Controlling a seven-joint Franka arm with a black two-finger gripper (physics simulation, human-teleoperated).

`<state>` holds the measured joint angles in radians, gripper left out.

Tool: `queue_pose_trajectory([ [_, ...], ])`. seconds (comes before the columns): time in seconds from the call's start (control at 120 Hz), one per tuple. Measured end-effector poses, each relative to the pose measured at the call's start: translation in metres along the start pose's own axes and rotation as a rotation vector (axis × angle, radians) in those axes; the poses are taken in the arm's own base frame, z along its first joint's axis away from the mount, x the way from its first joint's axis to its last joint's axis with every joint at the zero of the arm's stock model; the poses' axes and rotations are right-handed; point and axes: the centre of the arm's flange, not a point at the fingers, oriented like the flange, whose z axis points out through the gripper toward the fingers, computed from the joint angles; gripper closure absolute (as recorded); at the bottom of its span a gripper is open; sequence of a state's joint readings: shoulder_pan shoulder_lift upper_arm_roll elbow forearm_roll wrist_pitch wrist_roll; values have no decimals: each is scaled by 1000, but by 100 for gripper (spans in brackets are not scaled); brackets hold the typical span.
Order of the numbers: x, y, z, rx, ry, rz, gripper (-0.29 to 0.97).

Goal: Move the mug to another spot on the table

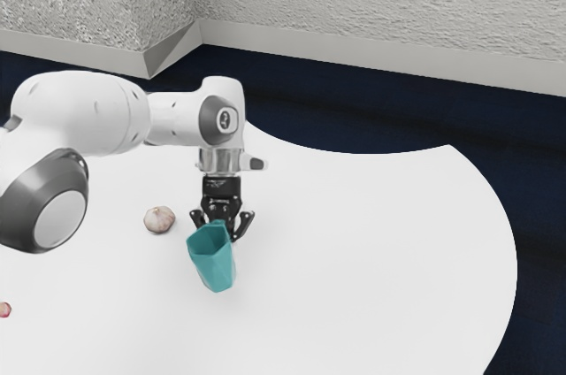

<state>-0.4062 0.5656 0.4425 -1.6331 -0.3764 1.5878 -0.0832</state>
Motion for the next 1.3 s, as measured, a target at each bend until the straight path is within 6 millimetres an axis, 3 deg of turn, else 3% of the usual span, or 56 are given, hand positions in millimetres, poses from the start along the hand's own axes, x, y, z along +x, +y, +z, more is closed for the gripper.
queue_pose_trajectory([
  [0.067, 2, -5, 9, 1, 6, 5, 79],
  [0.283, 12, -19, 5, 4, 57, 22, 79],
  [0.475, 24, -44, 7, 7, 65, 11, 79],
  [0.833, 36, -59, 15, 29, 60, 21, 79],
  [1.067, 37, -58, 17, 15, 52, 34, 42],
  [1.3, 37, -54, 6, 7, 74, 54, 26],
])
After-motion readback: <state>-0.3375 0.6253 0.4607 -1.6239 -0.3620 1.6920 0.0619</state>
